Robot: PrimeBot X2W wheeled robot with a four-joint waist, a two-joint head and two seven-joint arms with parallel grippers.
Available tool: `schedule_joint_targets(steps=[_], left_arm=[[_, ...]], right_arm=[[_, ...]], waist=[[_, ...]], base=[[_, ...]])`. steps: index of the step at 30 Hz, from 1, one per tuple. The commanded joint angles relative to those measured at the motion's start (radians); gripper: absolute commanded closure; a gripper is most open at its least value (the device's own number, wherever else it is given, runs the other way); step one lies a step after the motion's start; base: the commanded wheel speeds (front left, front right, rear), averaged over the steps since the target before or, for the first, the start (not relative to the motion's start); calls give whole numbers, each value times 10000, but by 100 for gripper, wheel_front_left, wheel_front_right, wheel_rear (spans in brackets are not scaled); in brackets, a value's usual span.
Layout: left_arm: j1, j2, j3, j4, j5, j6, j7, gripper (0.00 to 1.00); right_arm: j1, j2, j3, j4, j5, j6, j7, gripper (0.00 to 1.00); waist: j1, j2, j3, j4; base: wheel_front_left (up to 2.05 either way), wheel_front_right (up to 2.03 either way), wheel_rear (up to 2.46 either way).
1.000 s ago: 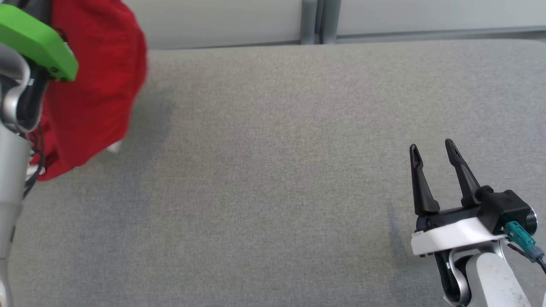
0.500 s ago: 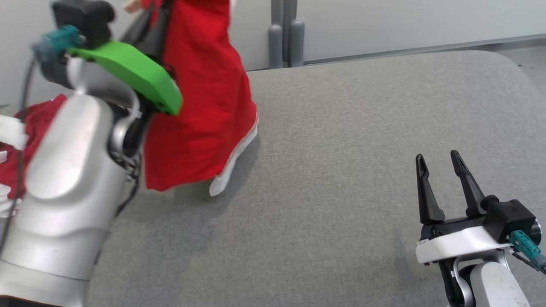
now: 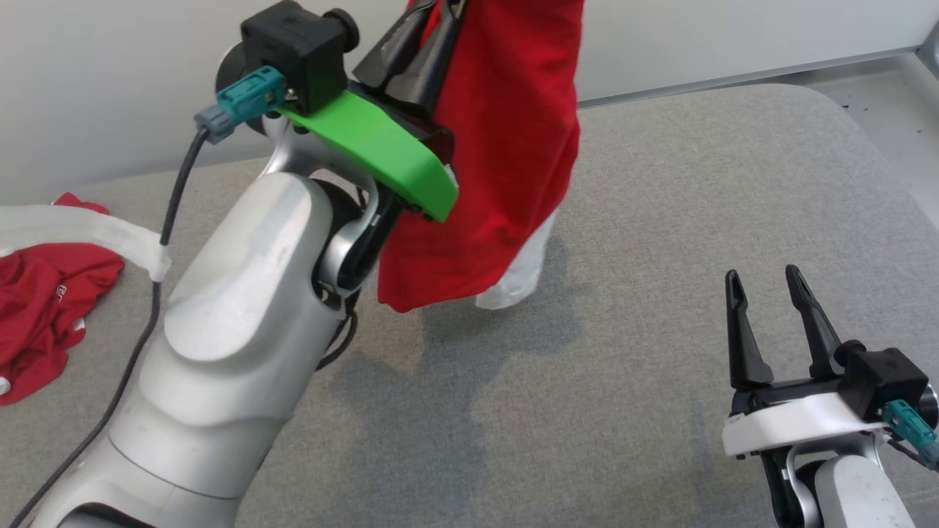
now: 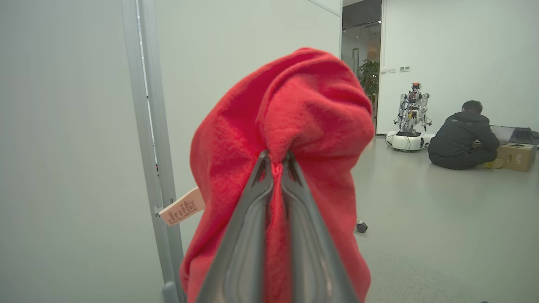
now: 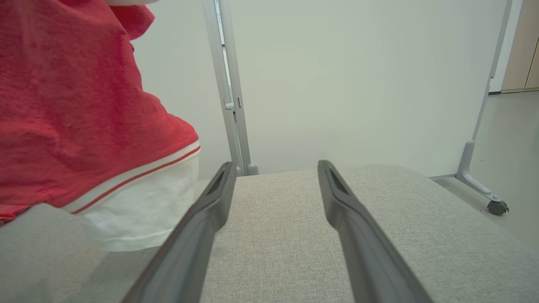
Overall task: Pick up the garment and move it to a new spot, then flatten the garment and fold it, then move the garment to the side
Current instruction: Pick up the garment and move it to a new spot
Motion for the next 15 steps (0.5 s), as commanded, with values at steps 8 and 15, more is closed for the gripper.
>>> schedule_joint_targets(steps=[8,15], left_arm=[[1141,-847,-472,-31,-761,737,-306,100],[1672,-942,-676,2137,-1082,1059,-1187,100]], right_arm=[[26,-36,196,46,160,5,-35,0],[-305,-36,517,44,180,5,-35,0]], waist=[[1,107,210,-134],[1,107,779,-438]], base=[[0,0,0],[0,0,0]])
